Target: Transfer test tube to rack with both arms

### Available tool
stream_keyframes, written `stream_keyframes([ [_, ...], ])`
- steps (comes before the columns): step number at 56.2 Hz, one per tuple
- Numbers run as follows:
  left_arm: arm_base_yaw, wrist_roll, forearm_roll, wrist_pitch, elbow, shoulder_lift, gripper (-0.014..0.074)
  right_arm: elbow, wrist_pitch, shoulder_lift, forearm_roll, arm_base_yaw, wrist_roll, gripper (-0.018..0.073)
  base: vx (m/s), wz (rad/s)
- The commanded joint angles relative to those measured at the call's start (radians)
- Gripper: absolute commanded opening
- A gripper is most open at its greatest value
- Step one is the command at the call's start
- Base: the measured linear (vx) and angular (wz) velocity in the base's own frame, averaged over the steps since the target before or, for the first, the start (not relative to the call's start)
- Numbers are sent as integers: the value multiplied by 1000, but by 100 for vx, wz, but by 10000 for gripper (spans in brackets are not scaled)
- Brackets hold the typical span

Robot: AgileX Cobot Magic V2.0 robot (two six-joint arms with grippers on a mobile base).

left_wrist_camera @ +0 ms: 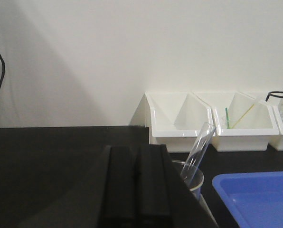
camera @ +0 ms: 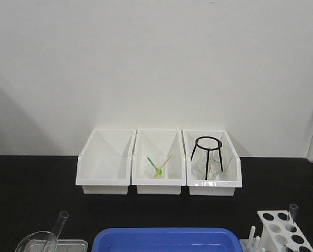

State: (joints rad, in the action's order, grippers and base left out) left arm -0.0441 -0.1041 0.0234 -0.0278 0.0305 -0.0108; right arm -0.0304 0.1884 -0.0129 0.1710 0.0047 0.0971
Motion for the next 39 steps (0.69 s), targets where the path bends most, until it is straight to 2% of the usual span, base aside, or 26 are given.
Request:
stream_keyframes([
  [1,1,-14,-8,-167,-41,-2,-6,-13,119,-6,7,-4,-2,-11,0,0],
  [6,1,-78,-45,-213,-68,-2,-6,21,111,-6,6,-4,4,-11,0,0],
  [12,1,-131,-54,-152,-172,-1,-6,132,47,-4,6,-4,4,-11,0,0],
  [18,1,-104,-43,-86,-329,56,-6,300,-49,68,9,-4,-10,-11,0,0],
  [23,1,-57,-43,-87,-457,175,-6,428,-55,184,11,-4,-37,-11,0,-1],
  [33,1,8,-43,-143,-668,462,-6,594,46,485,11,-4,-40,-11,0,0],
  [39,1,9,-44,-168,-744,598,-6,643,141,619,11,-4,-38,-11,0,0],
])
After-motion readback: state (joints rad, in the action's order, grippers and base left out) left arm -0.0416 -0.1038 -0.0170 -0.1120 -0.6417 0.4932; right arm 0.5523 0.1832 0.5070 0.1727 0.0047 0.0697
